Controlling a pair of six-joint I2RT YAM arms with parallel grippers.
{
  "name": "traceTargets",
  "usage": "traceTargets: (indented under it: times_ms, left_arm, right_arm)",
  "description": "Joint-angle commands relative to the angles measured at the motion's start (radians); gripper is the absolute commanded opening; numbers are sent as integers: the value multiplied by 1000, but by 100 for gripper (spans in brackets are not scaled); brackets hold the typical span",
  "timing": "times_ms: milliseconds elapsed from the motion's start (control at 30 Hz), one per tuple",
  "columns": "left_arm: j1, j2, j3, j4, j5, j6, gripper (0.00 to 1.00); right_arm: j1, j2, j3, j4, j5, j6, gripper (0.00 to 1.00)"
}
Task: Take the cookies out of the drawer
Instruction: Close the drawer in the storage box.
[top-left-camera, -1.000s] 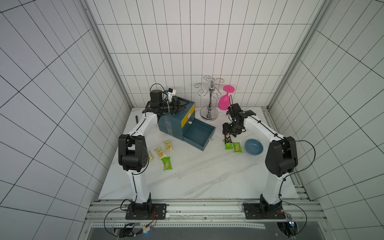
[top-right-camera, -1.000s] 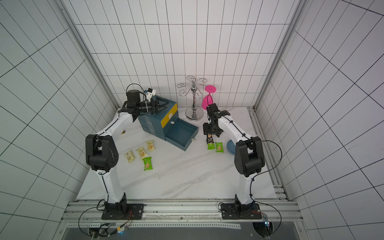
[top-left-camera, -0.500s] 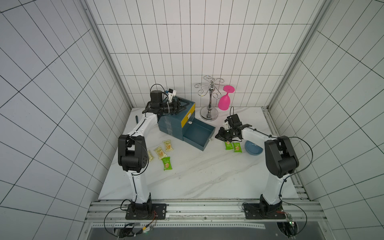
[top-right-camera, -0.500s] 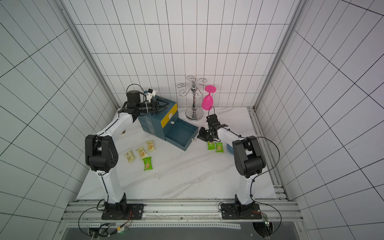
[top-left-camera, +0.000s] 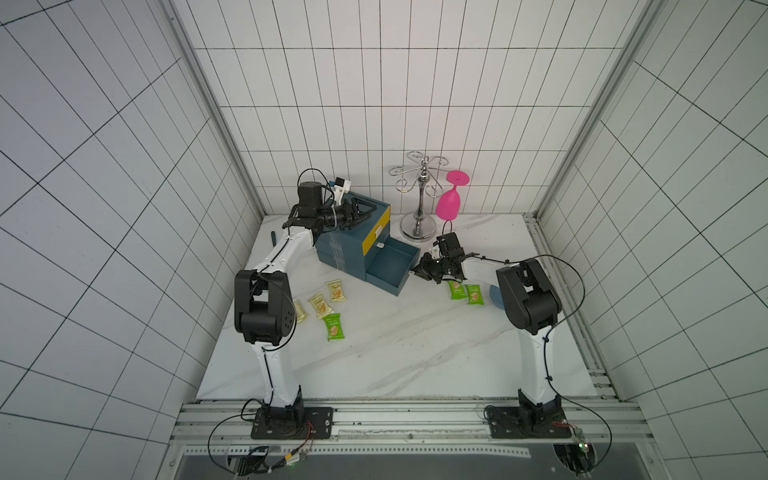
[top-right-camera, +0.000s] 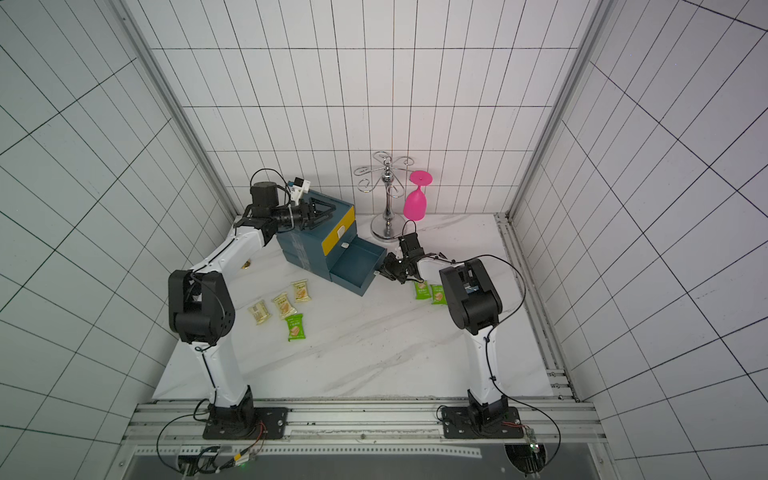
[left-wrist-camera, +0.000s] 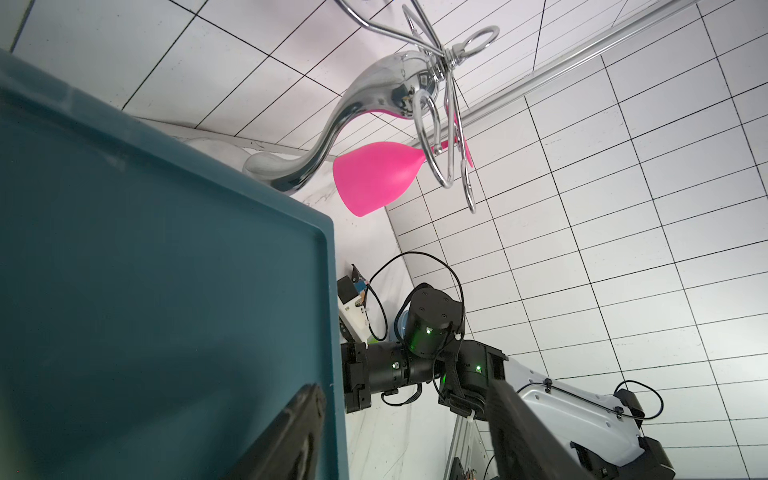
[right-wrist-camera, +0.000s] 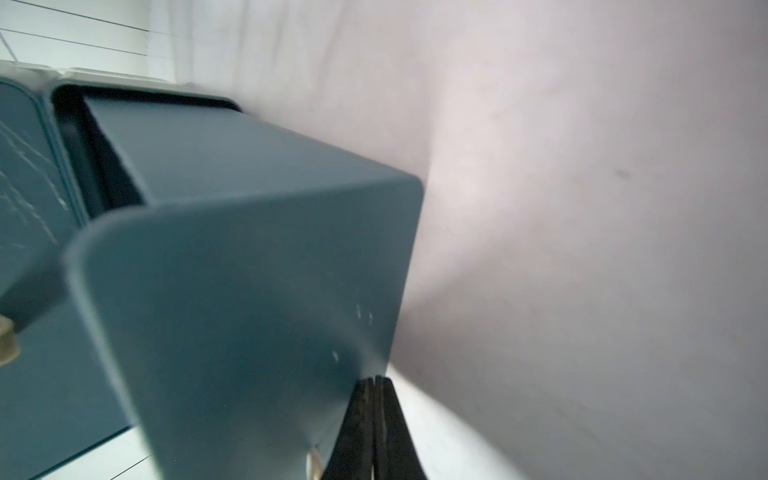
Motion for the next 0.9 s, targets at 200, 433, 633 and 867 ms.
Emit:
traceTargets:
  times_ms: [200,433,633,867]
  left_arm:
    - [4,102,-108,-173,-57,40,66]
    - [2,115,-120,-169,-49,45,66]
    - [7,107,-119,-165,-21,52,62]
    - [4,66,-131,-111,42,7,64]
  right_arm:
    - [31,175,230,166,-113,128,7]
    - [64,265,329,252,-165,211,8]
    - [96,295,339,319,-188,252,10]
    - [116,332,365,391,-241,301,13]
